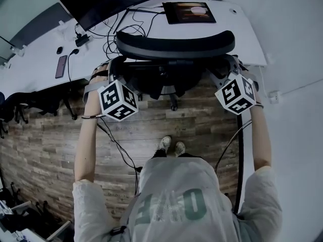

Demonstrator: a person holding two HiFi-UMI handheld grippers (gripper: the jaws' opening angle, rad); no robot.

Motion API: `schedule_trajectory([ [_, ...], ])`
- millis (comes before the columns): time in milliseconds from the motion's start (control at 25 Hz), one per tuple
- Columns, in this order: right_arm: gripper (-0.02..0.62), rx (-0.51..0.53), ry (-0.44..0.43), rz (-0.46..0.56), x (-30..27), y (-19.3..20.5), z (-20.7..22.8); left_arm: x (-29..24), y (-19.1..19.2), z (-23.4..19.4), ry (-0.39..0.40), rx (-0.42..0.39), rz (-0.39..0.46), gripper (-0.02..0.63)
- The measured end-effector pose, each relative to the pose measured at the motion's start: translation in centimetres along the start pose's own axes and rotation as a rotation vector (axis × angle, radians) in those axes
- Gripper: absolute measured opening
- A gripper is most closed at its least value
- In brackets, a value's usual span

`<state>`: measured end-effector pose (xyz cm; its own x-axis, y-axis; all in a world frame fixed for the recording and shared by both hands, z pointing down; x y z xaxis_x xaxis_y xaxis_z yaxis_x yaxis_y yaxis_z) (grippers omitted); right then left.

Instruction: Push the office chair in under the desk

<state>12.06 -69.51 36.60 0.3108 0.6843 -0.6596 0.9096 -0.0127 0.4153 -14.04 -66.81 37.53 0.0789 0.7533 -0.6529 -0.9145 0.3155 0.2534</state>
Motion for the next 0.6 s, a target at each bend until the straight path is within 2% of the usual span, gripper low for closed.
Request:
schedule_trajectory([
  [80, 0.169, -0.052, 0.002, 0.043, 1.1, -0.5, 0.5, 0.3, 0.1, 0.1, 0.016, 0.026, -0.017, 0.224],
  [160, 0.169, -0.116, 0.024, 0.122, 3.1, -1.6, 1.5, 1.6, -0.2, -0.4, 0.013, 0.103, 0.024, 0.227],
  [280, 0.167, -0.214, 0.075, 0.253, 6.7, -3.3, 2.7, 6.1, -0.9, -2.2, 0.003, 0.373, 0.204, 0.224],
  [360, 0.135, -0.305, 0.141, 0.349, 9.4, -4.5, 3.5, 9.5, -1.6, -3.9, -0.057, 0.559, 0.322, 0.163],
  [440, 0.087, -0.44, 0.213, 0.449, 12.1, -5.5, 4.1, 12.5, -2.1, -4.8, -0.147, 0.728, 0.418, 0.046],
  [520, 0.054, -0.612, 0.271, 0.545, 14.3, -5.9, 4.2, 14.5, -2.7, -4.4, -0.196, 0.887, 0.499, 0.025],
  [600, 0.048, -0.759, 0.296, 0.629, 15.9, -6.2, 3.4, 15.6, -3.6, -2.7, -0.195, 1.02, 0.565, 0.018],
])
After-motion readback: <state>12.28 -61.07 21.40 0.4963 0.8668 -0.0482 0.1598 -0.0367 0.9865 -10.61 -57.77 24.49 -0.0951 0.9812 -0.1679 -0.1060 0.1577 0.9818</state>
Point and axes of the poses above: the fingertips, and each gripper's own axes: x backward along the fingers, z to its right, y out of its underside, the point moved 2 cm from there along x, backward along the fingers, and after that the axes turned 12 degrees about -z, right-handed, at the moved point
